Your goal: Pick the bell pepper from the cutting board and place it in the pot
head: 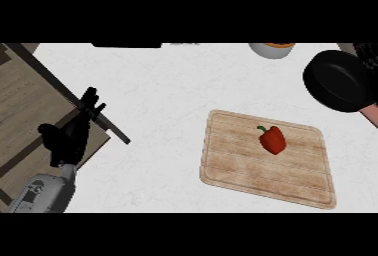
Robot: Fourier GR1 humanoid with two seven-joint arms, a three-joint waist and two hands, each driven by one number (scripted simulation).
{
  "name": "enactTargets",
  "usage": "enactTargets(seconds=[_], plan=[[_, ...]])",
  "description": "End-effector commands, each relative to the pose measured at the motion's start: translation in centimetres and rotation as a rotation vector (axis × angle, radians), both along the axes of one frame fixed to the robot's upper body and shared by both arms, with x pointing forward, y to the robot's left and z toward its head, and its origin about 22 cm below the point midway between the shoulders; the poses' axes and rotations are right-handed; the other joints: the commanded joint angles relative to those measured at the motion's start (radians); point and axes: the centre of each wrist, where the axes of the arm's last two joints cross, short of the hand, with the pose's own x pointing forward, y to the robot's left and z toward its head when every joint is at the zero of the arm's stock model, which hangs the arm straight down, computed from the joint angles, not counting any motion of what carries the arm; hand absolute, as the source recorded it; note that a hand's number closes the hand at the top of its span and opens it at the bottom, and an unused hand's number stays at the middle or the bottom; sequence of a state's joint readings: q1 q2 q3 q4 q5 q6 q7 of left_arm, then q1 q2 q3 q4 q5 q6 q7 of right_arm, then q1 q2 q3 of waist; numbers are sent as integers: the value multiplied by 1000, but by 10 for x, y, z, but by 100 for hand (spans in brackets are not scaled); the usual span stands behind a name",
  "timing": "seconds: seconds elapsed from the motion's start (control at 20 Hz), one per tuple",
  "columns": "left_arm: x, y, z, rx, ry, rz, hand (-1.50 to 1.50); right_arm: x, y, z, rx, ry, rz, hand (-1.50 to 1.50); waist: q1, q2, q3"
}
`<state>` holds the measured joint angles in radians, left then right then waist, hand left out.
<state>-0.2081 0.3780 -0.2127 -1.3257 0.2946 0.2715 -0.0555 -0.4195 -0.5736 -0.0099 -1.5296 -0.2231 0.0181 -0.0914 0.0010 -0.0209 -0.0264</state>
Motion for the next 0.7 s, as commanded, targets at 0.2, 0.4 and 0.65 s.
enactTargets(seconds=[0.2, 0.4, 0.65], plan=[[-5, -1, 9, -38, -149, 52, 0, -30, -46, 20, 81, -475, 231, 150, -16, 6, 33], [-20, -19, 5, -102, -160, 3, 0, -57, -117, -56, -77, -292, -361, -150, -7, 22, 32], [-45, -51, -9, -107, -157, 9, 0, -85, -90, -113, 31, -531, -69, -150, -4, 18, 28]])
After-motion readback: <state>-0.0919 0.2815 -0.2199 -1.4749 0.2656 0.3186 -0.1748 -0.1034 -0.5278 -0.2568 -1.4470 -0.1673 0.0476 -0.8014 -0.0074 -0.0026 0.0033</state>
